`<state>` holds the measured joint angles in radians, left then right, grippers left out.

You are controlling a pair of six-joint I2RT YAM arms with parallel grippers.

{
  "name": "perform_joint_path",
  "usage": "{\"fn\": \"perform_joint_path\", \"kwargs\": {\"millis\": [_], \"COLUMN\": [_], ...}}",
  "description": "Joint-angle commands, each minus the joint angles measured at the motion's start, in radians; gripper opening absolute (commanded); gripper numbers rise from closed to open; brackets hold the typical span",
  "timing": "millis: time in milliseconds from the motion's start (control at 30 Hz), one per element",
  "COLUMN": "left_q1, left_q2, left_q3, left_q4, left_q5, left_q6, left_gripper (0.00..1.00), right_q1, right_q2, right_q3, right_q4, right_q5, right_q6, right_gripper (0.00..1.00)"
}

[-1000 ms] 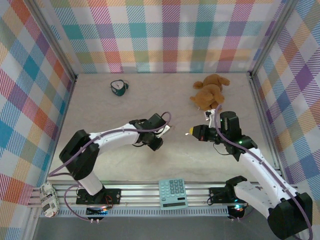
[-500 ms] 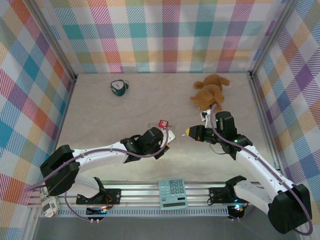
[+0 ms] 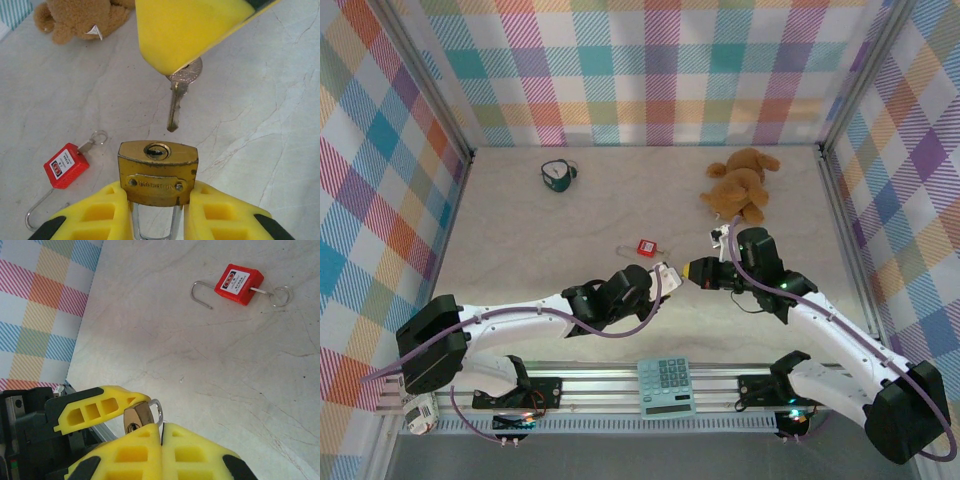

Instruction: Unlock with the key

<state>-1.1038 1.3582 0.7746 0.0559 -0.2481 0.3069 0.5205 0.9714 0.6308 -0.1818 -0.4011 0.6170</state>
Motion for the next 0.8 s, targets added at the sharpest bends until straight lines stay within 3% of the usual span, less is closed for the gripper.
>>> {"fn": "perform_joint_path", "kwargs": {"millis": [0, 767], "left_q1": [-0.007, -0.007], "left_q2": [-0.002, 0.053], "left_q3": [-0.011, -0.020], "left_q4": [0.038, 0.060], "left_q5": [-0.010, -0.048], "left_q6": [0.000, 0.008], "left_gripper": [0.24, 0.23], "right_q1": [0.014, 0.023], "right_q2": [-0.013, 0.078], "right_q3": [0.037, 0.060], "right_q4": [-0.005, 0.039], "right_q5": [0.020, -0.024], "right_q6": [0.003, 0.067], "right_gripper": [0.02, 0.02]}}
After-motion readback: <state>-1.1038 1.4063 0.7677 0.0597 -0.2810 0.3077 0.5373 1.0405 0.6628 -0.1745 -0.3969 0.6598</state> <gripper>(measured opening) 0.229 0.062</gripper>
